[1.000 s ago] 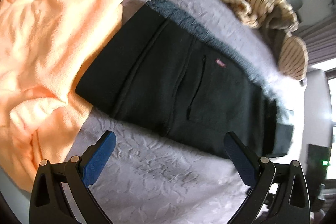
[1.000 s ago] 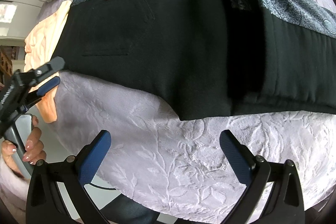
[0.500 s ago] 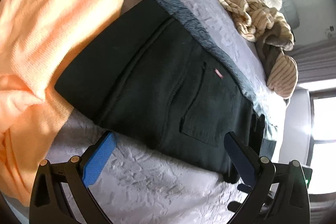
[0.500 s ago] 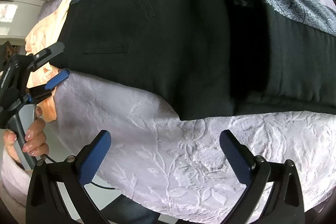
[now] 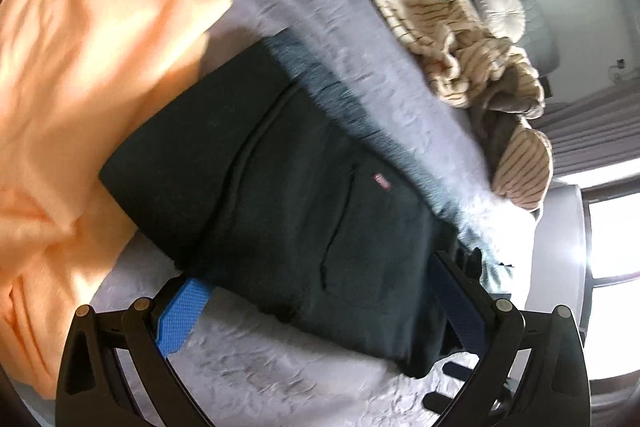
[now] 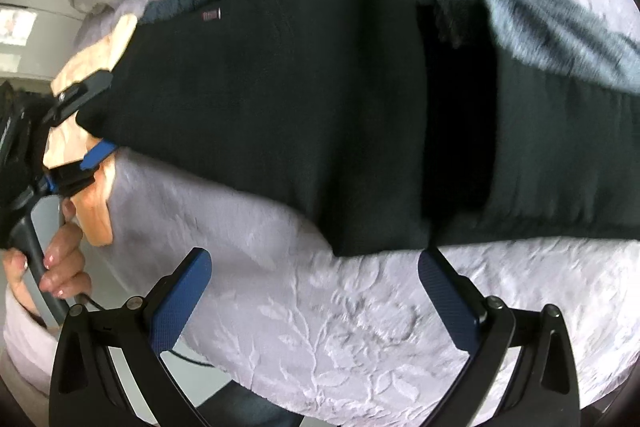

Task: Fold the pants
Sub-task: 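Grasp the trouser bundle end with the right gripper and lift it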

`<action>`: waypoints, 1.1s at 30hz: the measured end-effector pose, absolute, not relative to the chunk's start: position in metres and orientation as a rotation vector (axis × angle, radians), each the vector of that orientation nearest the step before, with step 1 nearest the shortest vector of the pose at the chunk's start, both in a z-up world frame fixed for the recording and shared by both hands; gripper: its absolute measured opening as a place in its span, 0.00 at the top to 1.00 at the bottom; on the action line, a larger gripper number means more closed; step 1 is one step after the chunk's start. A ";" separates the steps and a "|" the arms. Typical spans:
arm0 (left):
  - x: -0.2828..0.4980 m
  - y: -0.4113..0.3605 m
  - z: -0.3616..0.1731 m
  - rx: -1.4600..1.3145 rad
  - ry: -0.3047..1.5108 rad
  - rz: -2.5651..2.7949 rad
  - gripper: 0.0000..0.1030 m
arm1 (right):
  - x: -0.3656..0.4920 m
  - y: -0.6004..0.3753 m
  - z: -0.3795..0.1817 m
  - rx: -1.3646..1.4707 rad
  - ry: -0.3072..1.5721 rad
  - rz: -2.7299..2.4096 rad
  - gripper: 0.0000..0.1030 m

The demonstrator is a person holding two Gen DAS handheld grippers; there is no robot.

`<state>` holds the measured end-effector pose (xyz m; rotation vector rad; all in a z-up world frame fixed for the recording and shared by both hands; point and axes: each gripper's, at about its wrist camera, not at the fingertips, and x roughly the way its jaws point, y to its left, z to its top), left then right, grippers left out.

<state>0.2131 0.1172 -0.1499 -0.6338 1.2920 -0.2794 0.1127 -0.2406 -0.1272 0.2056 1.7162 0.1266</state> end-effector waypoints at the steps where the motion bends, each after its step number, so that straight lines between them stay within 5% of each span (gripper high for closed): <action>1: 0.216 0.115 -0.154 -0.624 1.301 -0.273 0.00 | 0.118 -0.244 -0.124 0.206 1.703 0.126 0.00; 7: 0.228 0.108 -0.191 -0.557 1.402 -0.210 0.00 | 0.164 -0.252 -0.103 0.185 1.624 0.135 0.00; 14: 0.215 0.072 -0.155 -0.117 1.249 -0.102 0.53 | 0.228 -0.226 -0.083 0.170 1.591 0.244 0.00; 21: 0.174 0.009 -0.146 0.501 0.982 -0.114 0.57 | 0.281 -0.150 -0.079 0.167 1.707 0.488 0.00; 31: 0.174 0.001 -0.145 0.568 0.951 -0.106 0.56 | 0.285 -0.023 -0.132 -0.068 1.911 0.706 0.00; 32: 0.174 0.001 -0.146 0.567 0.951 -0.106 0.56 | 0.285 -0.016 -0.138 -0.097 1.927 0.709 0.01; 33: 0.175 0.001 -0.146 0.564 0.951 -0.105 0.56 | 0.283 -0.009 -0.146 -0.131 1.949 0.696 0.13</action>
